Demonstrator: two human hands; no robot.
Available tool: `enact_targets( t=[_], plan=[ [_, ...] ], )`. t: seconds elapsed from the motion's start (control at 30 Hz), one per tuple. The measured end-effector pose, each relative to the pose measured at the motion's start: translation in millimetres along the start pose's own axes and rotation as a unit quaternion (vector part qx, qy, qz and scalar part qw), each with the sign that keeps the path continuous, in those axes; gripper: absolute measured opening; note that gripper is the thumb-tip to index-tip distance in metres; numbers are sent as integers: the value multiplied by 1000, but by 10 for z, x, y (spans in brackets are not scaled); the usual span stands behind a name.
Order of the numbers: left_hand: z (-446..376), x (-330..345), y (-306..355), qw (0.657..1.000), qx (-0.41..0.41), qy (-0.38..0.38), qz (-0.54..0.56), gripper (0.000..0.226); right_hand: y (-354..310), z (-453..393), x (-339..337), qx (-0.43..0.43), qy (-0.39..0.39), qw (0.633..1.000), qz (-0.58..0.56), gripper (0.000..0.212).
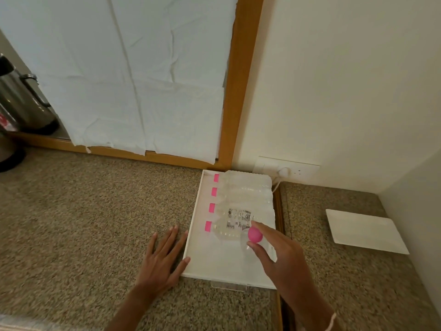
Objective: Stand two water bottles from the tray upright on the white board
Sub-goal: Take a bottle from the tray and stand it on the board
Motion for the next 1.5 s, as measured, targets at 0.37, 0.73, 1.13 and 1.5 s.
enact_targets(
  t=[0.37,0.73,1.13,1.5],
  plan=[
    [-55,-119,132,1000,-10,26,-1,74,135,-44,-142,-10,10,999,-44,46],
    [-943,-498,1027,992,31,123,-3,85,396,-272,-1080,-6,58,985,-163,42],
    [-2109,92,2484,990,96,99,11,89,1629,-694,-1984,29,107,985,-130,41],
    [-2863,955,3169,993,111,37,11,91,2726,-1001,-1981,60,96,990,-86,44]
  ],
)
Point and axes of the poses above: each hand's wrist, its own z-axis away from the middle knuckle, its own x-axis out of the palm, y = z × x, the point moved 9 cm from there along -z, towards the middle knuckle, and after that the axes turned 15 degrees about x, right-handed, at the moved point
